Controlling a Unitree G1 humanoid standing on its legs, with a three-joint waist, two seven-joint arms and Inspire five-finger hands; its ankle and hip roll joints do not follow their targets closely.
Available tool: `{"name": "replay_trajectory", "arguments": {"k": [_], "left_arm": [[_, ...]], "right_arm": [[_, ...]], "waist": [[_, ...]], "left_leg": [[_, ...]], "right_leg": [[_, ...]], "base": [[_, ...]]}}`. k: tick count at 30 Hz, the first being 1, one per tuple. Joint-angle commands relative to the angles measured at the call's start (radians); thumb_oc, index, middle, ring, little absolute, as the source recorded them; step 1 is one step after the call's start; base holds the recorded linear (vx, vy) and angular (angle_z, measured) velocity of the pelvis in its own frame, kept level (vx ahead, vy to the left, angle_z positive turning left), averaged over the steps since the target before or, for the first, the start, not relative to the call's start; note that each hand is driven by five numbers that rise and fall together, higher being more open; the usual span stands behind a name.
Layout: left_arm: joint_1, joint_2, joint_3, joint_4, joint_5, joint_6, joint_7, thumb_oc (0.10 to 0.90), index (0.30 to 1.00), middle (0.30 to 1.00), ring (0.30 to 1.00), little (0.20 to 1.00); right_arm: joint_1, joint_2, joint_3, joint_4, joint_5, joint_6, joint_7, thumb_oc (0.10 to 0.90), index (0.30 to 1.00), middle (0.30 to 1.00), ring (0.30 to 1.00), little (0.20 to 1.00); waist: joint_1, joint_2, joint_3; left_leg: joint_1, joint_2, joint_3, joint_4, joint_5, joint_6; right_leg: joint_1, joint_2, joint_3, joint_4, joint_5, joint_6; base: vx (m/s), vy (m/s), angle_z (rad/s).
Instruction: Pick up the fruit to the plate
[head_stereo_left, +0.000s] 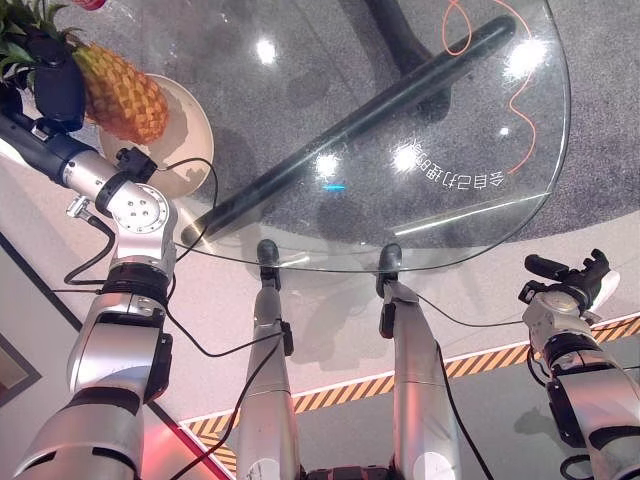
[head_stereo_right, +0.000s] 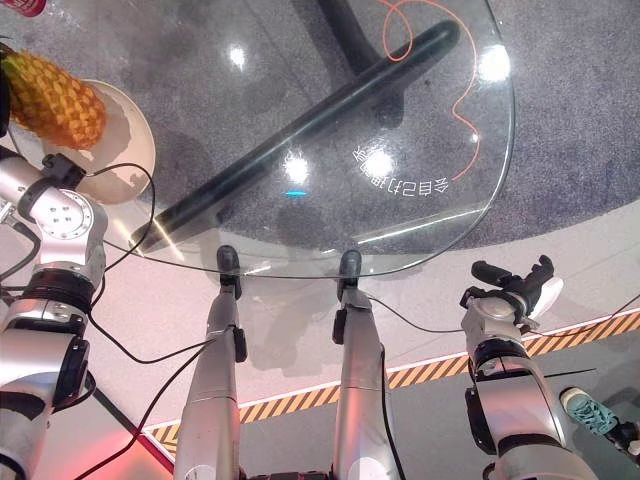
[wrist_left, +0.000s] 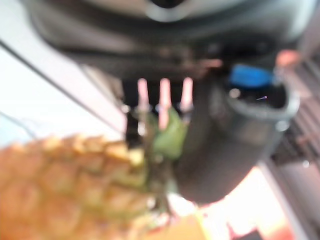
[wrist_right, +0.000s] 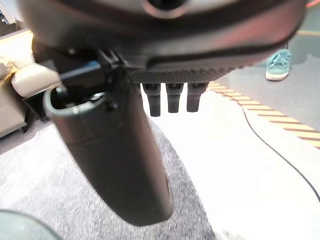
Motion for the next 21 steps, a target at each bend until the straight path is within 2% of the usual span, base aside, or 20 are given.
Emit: {"name": "replay_trajectory", "arguments": {"k": [1, 11, 21], "left_arm": [[-0.157, 0.123, -0.008, 0.015, 0.087, -0.074, 0.06, 0.1, 0.3, 0.3, 0.3, 0.2], [-0.161, 0.117, -0.024, 0.031, 0.126, -0.047, 0.07, 0.1, 0.3, 0.3, 0.3, 0.2], [-0.162, 0.119, -0.028, 0.046, 0.138, -0.03, 0.08, 0.1, 0.3, 0.3, 0.3, 0.2]], "right_arm": [[0.026, -0.007, 0.032, 0.042, -0.007, -0.028, 0.008, 0.8, 0.9, 0.9, 0.9, 0.9], [0.03, 0.021, 0.058, 0.05, -0.015, -0.009, 0.065, 0.8, 0.9, 0.9, 0.9, 0.9], [0.021, 0.022, 0.061, 0.055, -0.019, -0.018, 0.069, 0.8, 0.9, 0.9, 0.9, 0.9]], "waist": [[0.032, -0.083, -0.023], [0.033, -0.08, -0.023], [0.031, -0.079, -0.023]], "left_leg": [[0.018, -0.053, 0.06, 0.14, -0.174, 0.045], [0.01, -0.055, 0.055, 0.154, -0.185, 0.043], [0.002, -0.057, 0.054, 0.154, -0.176, 0.043]], "right_leg": [[0.127, 0.079, -0.018, -0.219, 0.07, -0.012], [0.118, 0.08, -0.018, -0.206, 0.06, -0.013], [0.11, 0.08, -0.018, -0.209, 0.07, -0.013]], "base": [[0.0, 0.0, 0.0], [0.0, 0.0, 0.0], [0.0, 0.0, 0.0]]}}
